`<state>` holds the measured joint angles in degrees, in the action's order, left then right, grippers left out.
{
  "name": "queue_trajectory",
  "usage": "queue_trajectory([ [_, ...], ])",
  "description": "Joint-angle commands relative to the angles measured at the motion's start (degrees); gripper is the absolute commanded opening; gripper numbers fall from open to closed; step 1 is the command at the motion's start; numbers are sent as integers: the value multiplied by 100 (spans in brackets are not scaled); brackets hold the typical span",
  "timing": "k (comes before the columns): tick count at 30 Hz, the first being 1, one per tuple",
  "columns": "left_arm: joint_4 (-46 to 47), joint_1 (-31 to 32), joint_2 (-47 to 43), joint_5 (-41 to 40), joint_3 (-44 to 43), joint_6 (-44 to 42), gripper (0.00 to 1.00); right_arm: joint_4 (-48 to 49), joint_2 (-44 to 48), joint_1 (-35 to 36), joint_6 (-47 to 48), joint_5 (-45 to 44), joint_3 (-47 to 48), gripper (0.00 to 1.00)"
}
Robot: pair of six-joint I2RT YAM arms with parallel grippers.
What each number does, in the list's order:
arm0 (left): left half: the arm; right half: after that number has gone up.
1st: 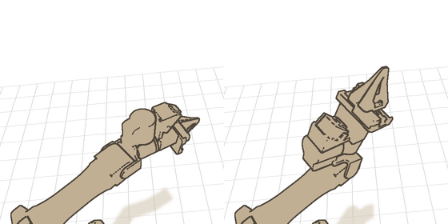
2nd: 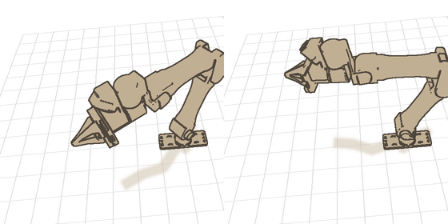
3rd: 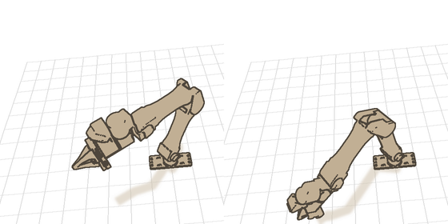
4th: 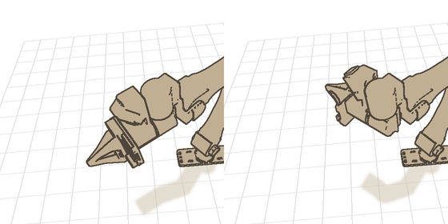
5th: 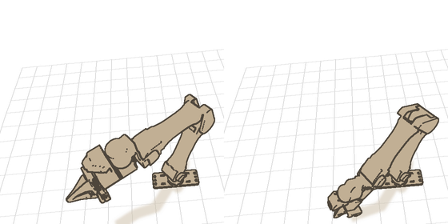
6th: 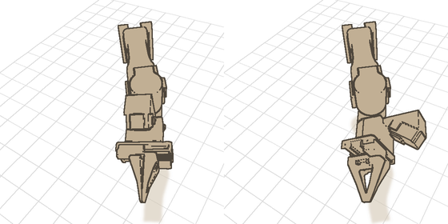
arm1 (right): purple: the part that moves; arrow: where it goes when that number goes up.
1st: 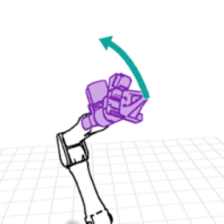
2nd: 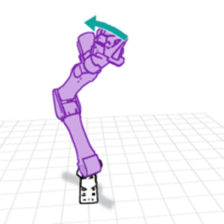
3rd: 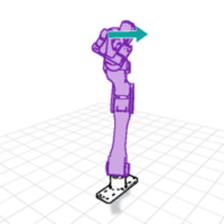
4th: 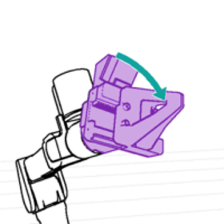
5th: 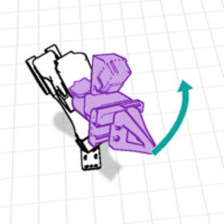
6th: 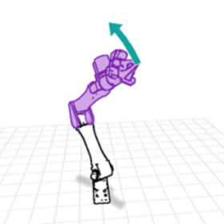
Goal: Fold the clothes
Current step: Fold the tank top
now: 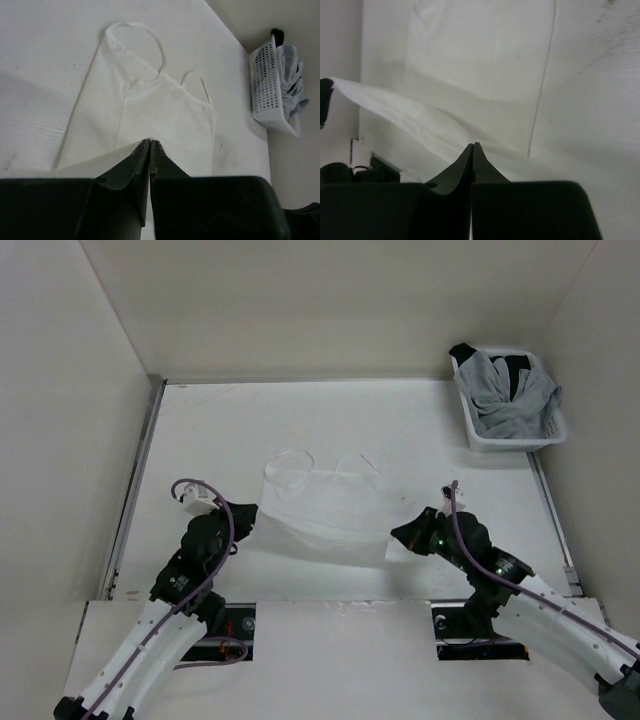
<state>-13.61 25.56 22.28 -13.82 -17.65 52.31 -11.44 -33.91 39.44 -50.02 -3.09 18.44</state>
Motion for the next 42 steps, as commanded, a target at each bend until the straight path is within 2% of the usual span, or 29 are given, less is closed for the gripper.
queue_trajectory([
  [1, -872, 137, -259, -349, 7, 314, 2, -490, 288, 340, -447, -490, 46, 0],
  [5, -294, -11, 406, -384, -238, 174, 2, -193, -210, 227, -97, -429, 423, 1],
  [10, 1016, -407, 1812, -340, -765, -19, 2, 703, -1659, -607, 606, -8, 1248, 1],
  [14, 1711, -723, 2779, -305, -1240, -46, 2, 1249, -2943, -1161, 941, 423, 2074, 1],
  [20, 2247, -1040, 3878, -305, -1882, -133, 2, 1303, -4456, -1724, 1161, 713, 3340, 1],
  [25, 2722, -1347, 5187, -226, -2427, -160, 2, 1381, -5615, -2094, 1108, 986, 4280, 1],
  [28, 2934, -1514, 5785, -191, -2716, -178, 6, 1373, -6266, -2226, 1082, 1004, 4791, 1],
  [30, 3021, -1576, 6102, -68, -2892, -221, 14, 1399, -6662, -2278, 1030, 1004, 5054, 10],
  [32, 3153, -1664, 6200, 72, -2859, -196, 24, 1338, -6987, -2288, 986, 1030, 5266, 24],
  [34, 3171, -1691, 6026, 117, -2683, -152, 29, 1364, -7015, -2261, 1003, 943, 5197, 33],
  [36, 3110, -1647, 5623, 73, -2359, -195, 30, 1443, -6840, -2261, 1029, 802, 4925, 38],
  [40, 2724, -1428, 4726, 160, -1445, -186, 26, 1811, -5981, -2077, 1021, 302, 3741, 40],
  [42, 2382, -1374, 4322, 344, -980, -204, 25, 2075, -5462, -1919, 986, 134, 3047, 29],
])
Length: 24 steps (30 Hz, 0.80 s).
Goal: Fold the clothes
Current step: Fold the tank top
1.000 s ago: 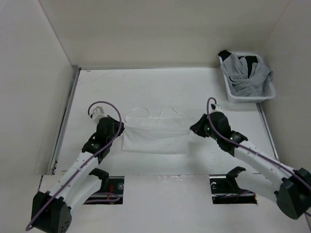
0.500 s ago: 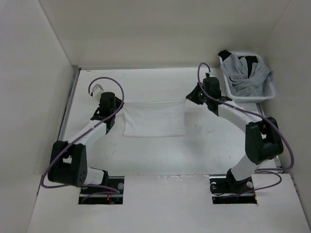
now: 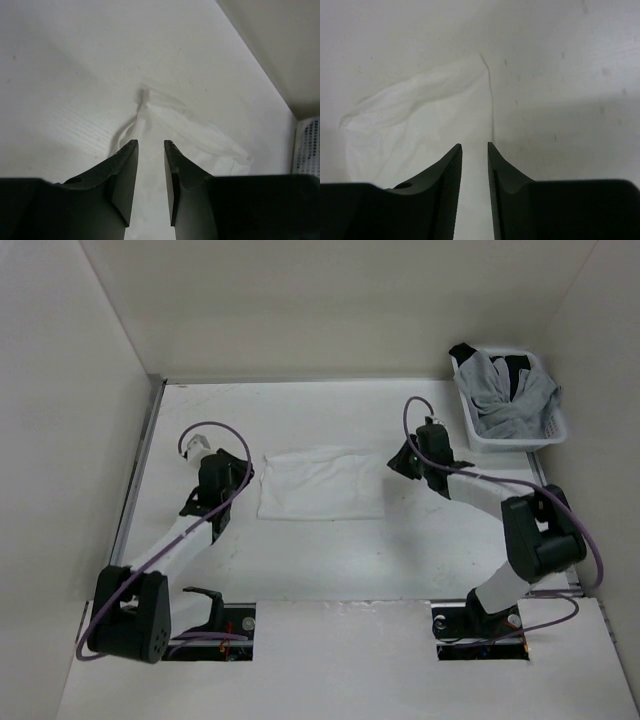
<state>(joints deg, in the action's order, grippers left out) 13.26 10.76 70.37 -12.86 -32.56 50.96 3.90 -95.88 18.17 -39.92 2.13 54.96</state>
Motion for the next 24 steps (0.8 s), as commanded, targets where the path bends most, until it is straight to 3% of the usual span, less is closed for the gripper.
queue_trajectory([
  [1, -471, 114, -689, 371, 740, -69, 25, 611, 989, 278, -24, -441, -940, 20],
  [2, -630, 114, -883, 485, 951, -77, 25, 647, 1209, 366, -42, -459, -1248, 9],
  [3, -744, 106, -1032, 573, 1101, -69, 26, 656, 1403, 454, -59, -450, -1521, 4],
  [5, -1025, 44, -1375, 811, 1382, -69, 28, 691, 1764, 594, -112, -459, -2039, 3],
  [8, -1290, 9, -1570, 987, 1542, -68, 31, 743, 2168, 744, -323, -442, -2576, 13],
  [10, -1413, 26, -1448, 1040, 1533, -77, 31, 805, 2362, 780, -428, -442, -2805, 26],
  [13, -1405, 88, -1097, 1049, 1524, -34, 31, 901, 2433, 780, -481, -363, -2973, 35],
  [24, -1097, 53, -454, 1128, 1586, 37, 32, 1349, 2029, 762, -666, 6, -3123, 42],
])
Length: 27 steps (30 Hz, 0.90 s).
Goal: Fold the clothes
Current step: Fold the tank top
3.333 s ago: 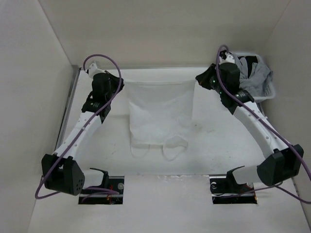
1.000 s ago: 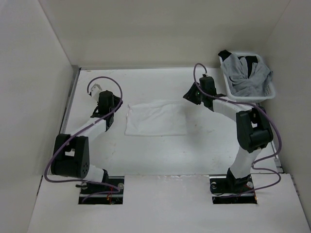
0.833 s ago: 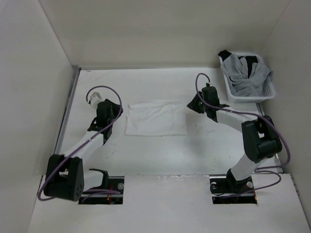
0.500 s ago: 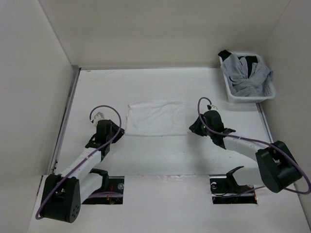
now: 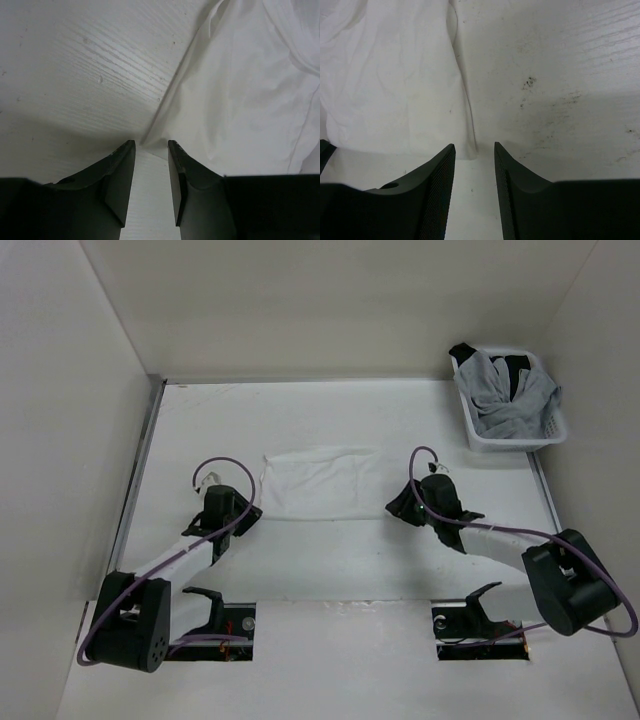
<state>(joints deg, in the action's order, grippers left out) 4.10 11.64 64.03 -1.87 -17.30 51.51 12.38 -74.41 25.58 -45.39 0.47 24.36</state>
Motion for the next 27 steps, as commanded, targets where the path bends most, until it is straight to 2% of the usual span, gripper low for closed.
queue_trajectory([
  [1, -147, -35, 232, 29, 51, -18, 31, 546, -143, 4, -137, 225, -72, 42],
  [6, -111, -79, 312, 46, -1, 0, 18, 722, -381, -40, -234, 603, -54, 39],
  [10, -137, -96, 250, 46, -28, -18, 14, 722, -478, -32, -251, 726, -54, 37],
  [15, -129, -96, 259, 64, -46, -27, 10, 652, -372, -5, -304, 753, -142, 27],
  [27, 12, -17, 277, 90, 25, -9, 4, 976, -776, -67, -409, 779, -72, 25],
])
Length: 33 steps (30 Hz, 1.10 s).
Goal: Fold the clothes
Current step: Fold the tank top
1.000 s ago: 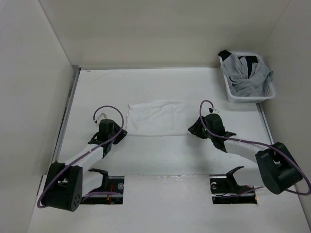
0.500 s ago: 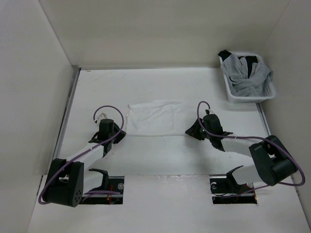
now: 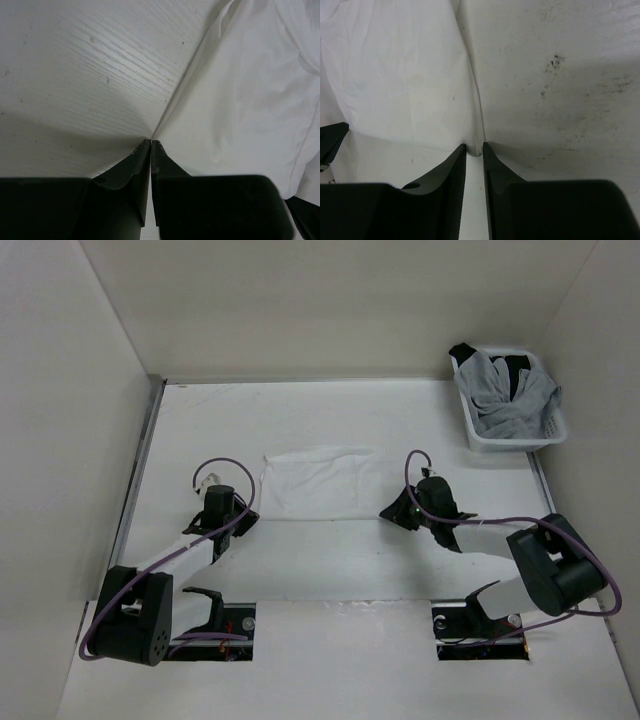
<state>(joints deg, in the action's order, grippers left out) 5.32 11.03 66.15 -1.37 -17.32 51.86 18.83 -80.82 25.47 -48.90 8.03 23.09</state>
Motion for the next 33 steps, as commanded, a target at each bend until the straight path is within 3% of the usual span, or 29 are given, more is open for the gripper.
queue_trajectory([
  [1, -84, 44, 65, 75, 27, -44, 4, 393, -154, -65, -75, 23, 55, 23],
  [7, -127, -53, -286, 338, 18, -35, 0, 482, 65, -47, -128, -56, 3, 5],
  [12, -846, -18, -1576, 356, -69, 35, 0, -123, 1144, 128, -93, -319, -147, 2],
  [19, -2955, 237, -3993, 225, -1113, 96, 0, -3082, 4271, 1155, 83, -1346, 308, 1],
  [23, -3809, 448, -4742, -30, -2133, 70, 0, -4727, 5434, 1955, 4, -2269, 1143, 1],
  [25, -3951, 571, -4848, -39, -2337, 88, 0, -5177, 5576, 2350, -31, -2621, 1477, 2],
  [28, -3882, 860, -4612, 162, -1673, 245, 6, -5390, 5446, 2624, -31, -2903, 1506, 2],
  [31, -2787, 1396, -4068, 50, -425, 413, 15, -5241, 5269, 2686, -224, -2781, 1103, 2],
  [33, -1846, 1809, -3218, -4, 69, 369, 19, -5057, 5278, 2774, -408, -2711, 769, 2],
])
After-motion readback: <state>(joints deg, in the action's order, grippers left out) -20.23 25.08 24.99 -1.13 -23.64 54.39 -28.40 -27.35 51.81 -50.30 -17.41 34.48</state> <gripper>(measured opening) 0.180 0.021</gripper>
